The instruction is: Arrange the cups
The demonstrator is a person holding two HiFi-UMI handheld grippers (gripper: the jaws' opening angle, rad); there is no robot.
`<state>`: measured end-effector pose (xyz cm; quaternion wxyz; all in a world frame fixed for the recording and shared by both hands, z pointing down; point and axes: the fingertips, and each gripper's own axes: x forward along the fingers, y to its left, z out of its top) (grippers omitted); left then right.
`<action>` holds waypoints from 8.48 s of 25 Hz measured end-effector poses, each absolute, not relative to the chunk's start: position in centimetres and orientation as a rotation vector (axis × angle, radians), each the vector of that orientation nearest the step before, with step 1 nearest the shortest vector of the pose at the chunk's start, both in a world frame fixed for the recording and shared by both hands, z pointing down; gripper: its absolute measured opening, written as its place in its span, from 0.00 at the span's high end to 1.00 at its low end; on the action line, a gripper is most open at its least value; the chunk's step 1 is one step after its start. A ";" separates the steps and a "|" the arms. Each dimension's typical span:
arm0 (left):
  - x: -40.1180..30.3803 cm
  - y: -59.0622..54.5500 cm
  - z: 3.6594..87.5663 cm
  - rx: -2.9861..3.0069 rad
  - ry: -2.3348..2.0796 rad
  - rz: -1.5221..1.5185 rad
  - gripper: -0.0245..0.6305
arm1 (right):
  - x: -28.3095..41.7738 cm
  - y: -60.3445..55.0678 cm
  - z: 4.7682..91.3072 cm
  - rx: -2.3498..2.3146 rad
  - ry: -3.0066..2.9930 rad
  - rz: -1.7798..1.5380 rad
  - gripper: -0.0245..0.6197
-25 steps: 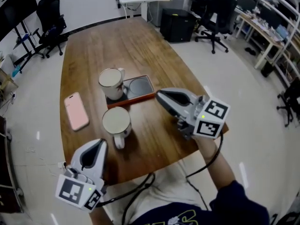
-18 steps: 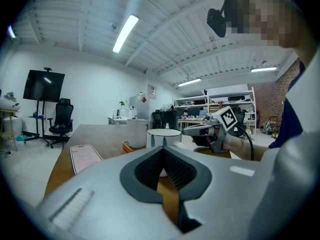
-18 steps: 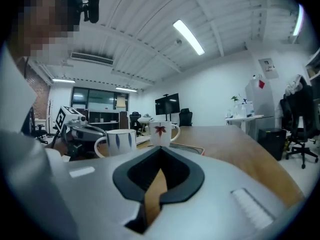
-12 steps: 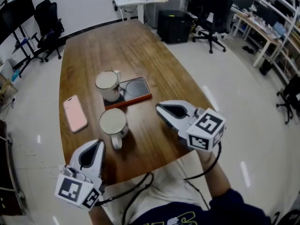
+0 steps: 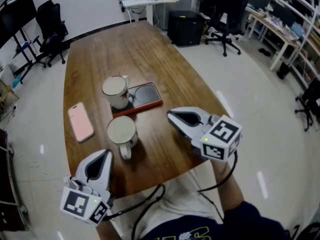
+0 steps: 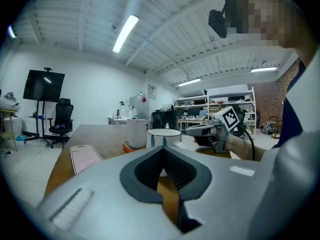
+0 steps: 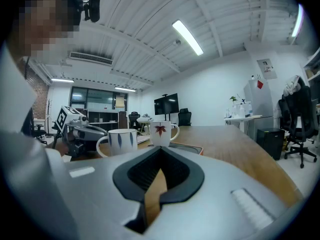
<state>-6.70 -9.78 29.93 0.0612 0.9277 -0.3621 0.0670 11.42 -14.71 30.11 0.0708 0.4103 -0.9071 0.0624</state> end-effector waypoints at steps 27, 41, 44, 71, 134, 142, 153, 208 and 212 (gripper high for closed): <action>-6.2 -9.5 30.0 2.831 -1.038 0.208 0.96 | 11.4 -14.7 30.2 1.236 -2.726 0.188 0.96; -6.1 -9.6 30.0 2.830 -1.055 0.212 0.96 | 6.8 -11.9 30.1 0.665 -2.901 0.141 0.96; -6.2 -9.6 30.0 2.832 -1.056 0.209 0.96 | 5.8 -12.4 30.3 0.596 -2.910 0.145 0.64; -6.3 -9.5 30.1 2.846 -1.059 0.201 0.96 | -1.3 -13.6 31.7 0.210 -2.881 0.156 0.39; -5.8 -9.8 29.2 2.838 -1.072 0.209 0.96 | 9.4 -27.5 29.9 1.206 -2.776 0.210 0.40; -5.7 -9.5 29.6 2.840 -1.052 0.200 0.96 | 9.6 -28.1 30.2 1.245 -2.741 0.176 0.40; -5.8 -9.5 29.7 2.840 -1.048 0.207 0.96 | 8.5 -28.8 30.3 1.202 -2.751 0.189 0.39; -5.9 -9.7 30.4 2.837 -1.048 0.206 0.96 | 10.4 -13.7 30.6 0.950 -2.829 0.157 0.95; -6.0 -9.6 30.3 2.836 -1.049 0.206 0.96 | 10.2 -13.6 30.6 0.948 -2.829 0.164 0.95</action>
